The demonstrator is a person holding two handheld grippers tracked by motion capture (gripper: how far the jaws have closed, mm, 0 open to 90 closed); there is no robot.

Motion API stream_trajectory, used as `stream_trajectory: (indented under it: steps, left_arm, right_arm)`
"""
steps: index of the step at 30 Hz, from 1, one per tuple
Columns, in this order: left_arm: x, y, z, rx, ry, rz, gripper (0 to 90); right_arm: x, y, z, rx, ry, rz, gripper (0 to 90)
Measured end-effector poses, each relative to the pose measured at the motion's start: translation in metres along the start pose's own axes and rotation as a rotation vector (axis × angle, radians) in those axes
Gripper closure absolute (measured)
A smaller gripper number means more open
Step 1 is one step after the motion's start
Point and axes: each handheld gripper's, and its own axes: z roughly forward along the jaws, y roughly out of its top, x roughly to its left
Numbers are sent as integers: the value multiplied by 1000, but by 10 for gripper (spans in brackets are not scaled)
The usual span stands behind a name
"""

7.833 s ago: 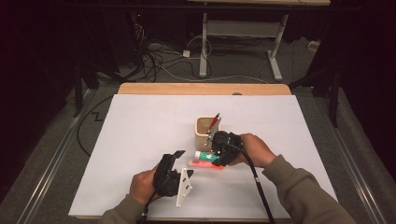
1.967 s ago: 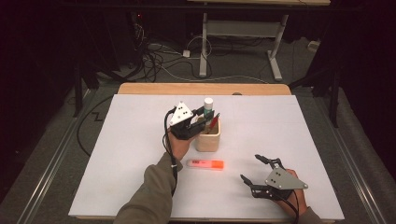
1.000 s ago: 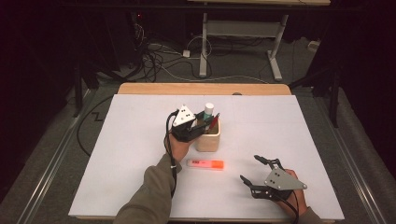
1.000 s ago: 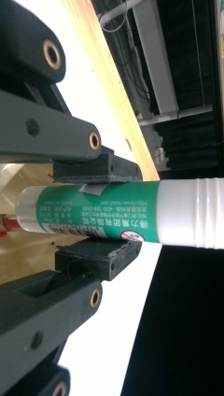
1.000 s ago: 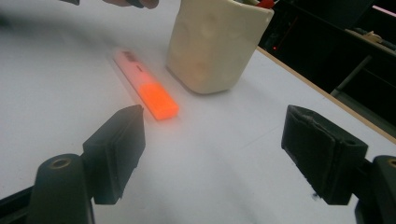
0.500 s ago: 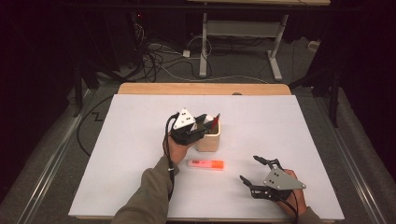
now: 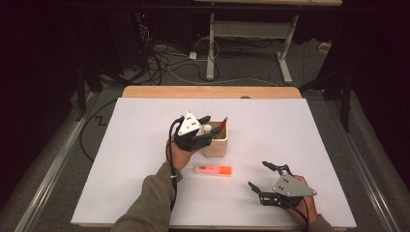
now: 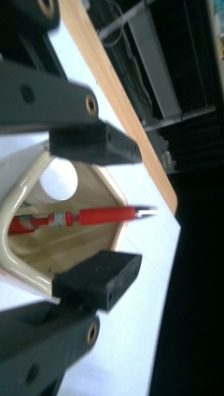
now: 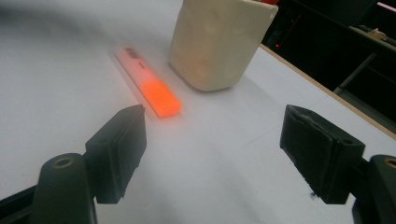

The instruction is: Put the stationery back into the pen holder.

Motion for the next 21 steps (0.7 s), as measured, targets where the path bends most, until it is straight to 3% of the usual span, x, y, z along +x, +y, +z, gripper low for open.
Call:
stream_trajectory:
  steps: [4,12,14,21]
  left_arm:
    - [-1,1,-6,36,4,37,346]
    - [0,-1,-25,108,-8,105,312]
    - [-1,-2,-29,128,-12,122,261]
    - [-10,-2,-40,210,-50,213,260]
  right_arm:
    - [0,0,0,2,-1,-1,233]
    - [-4,-1,-1,21,-12,7,237]
    - [-5,-1,-1,20,-13,9,237]
    - [-12,-1,-5,20,-22,30,237]
